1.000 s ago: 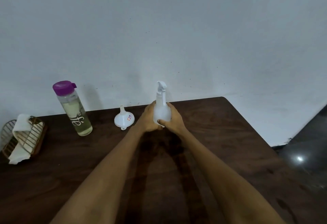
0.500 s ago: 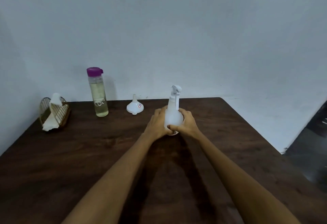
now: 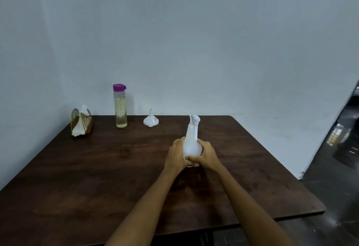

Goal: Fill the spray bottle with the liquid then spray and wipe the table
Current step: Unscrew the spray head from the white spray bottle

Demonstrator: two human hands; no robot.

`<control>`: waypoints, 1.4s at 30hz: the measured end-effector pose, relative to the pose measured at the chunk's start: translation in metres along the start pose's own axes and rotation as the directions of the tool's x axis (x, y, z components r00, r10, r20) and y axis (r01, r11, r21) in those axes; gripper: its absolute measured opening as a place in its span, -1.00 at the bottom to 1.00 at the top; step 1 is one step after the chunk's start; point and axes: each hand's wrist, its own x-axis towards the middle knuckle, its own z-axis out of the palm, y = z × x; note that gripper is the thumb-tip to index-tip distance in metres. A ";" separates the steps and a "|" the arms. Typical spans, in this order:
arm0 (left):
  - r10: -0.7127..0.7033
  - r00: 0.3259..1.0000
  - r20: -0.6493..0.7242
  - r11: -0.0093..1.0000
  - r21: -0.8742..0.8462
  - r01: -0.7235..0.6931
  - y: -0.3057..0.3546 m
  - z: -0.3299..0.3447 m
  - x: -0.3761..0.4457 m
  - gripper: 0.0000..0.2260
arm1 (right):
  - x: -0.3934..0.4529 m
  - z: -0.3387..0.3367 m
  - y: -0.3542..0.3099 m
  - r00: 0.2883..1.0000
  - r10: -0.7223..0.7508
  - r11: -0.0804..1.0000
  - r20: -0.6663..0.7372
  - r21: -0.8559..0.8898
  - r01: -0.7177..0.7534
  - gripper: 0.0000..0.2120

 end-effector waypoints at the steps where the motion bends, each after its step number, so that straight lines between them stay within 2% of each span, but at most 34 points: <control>1: -0.008 1.000 -0.009 1.000 -0.003 0.008 0.001 0.000 -0.002 -0.02 | -0.003 -0.003 -0.005 1.000 0.000 1.000 0.023 0.002 0.000 -0.21; 5: -0.039 0.999 -0.023 0.995 -0.097 0.037 0.007 0.003 -0.005 -0.08 | -0.004 -0.016 -0.015 0.977 0.068 0.997 0.203 0.022 -0.074 -0.13; 8: -0.072 0.997 -0.019 0.990 -0.125 0.069 0.012 0.000 -0.007 -0.12 | -0.003 -0.035 -0.025 0.967 0.078 0.996 0.242 0.031 -0.089 -0.34; 10: -0.097 0.994 -0.040 0.988 -0.127 0.091 0.013 -0.001 -0.006 -0.21 | 0.000 -0.047 -0.032 0.985 0.077 0.997 0.155 0.019 -0.081 -0.46; 11: -0.105 0.992 -0.063 0.988 -0.120 0.097 0.013 -0.003 -0.006 -0.28 | 0.002 -0.055 -0.037 0.995 0.083 0.996 0.062 0.041 -0.085 -0.53; 13: -0.114 0.988 -0.108 0.990 -0.101 0.103 0.015 -0.003 -0.002 -0.35 | 0.009 -0.071 -0.054 0.982 0.115 0.978 -0.149 0.192 -0.085 -0.69; 14: -0.130 0.984 -0.120 0.988 -0.098 0.118 0.016 -0.003 0.000 -0.36 | 0.012 -0.078 -0.065 0.971 0.126 0.965 -0.202 0.251 -0.073 -0.70; 15: -0.145 0.981 -0.126 0.987 -0.092 0.134 0.018 -0.003 0.002 -0.35 | 0.015 -0.086 -0.079 0.970 0.123 0.959 -0.210 0.276 -0.061 -0.62; 17: -0.164 0.978 -0.128 0.985 -0.070 0.156 0.022 -0.003 0.006 -0.36 | 0.022 -0.098 -0.110 0.990 0.067 0.983 -0.121 0.180 -0.045 -0.46; 20: -0.148 0.981 -0.128 0.989 -0.037 0.145 0.023 -0.004 0.007 -0.36 | 0.031 -0.098 -0.145 1.000 0.011 0.975 0.028 -0.222 -0.004 -0.49; 23: -0.136 0.982 -0.133 0.991 -0.037 0.132 0.022 -0.001 0.006 -0.34 | 0.036 -0.080 -0.164 0.998 0.050 0.784 0.049 -0.621 -0.009 -0.70; 26: -0.140 0.982 -0.127 0.990 -0.041 0.136 0.019 0.001 0.006 -0.32 | 0.038 -0.050 -0.173 0.995 0.096 0.615 0.006 -0.787 -0.054 -0.76; 28: -0.139 0.984 -0.115 0.990 -0.040 0.136 0.016 0.001 0.008 -0.31 | 0.038 -0.039 -0.179 0.993 0.120 0.561 0.000 -0.825 -0.068 -0.80; 31: -0.140 0.983 -0.116 0.990 -0.051 0.135 0.015 -0.001 0.008 -0.29 | 0.048 -0.043 -0.182 0.986 0.158 0.605 0.048 -0.794 -0.058 -0.82; 33: -0.133 0.984 -0.117 0.990 -0.058 0.126 0.016 -0.002 0.008 -0.28 | 0.048 -0.056 -0.182 0.981 0.154 0.619 0.116 -0.785 -0.004 -0.97; 35: -0.134 0.984 -0.118 0.990 -0.065 0.127 0.015 -0.002 0.007 -0.27 | 0.044 -0.061 -0.183 0.978 0.087 0.590 0.188 -0.801 0.101 -0.87; 39: -0.140 0.981 -0.133 0.988 -0.085 0.130 0.013 -0.001 0.007 -0.26 | 0.039 -0.058 -0.184 0.954 0.023 0.561 0.300 -0.794 0.236 -0.91; 42: -0.152 0.979 -0.135 0.985 -0.108 0.138 0.013 -0.002 0.006 -0.25 | 0.038 -0.061 -0.178 0.934 -0.032 0.539 0.355 -0.781 0.315 -0.70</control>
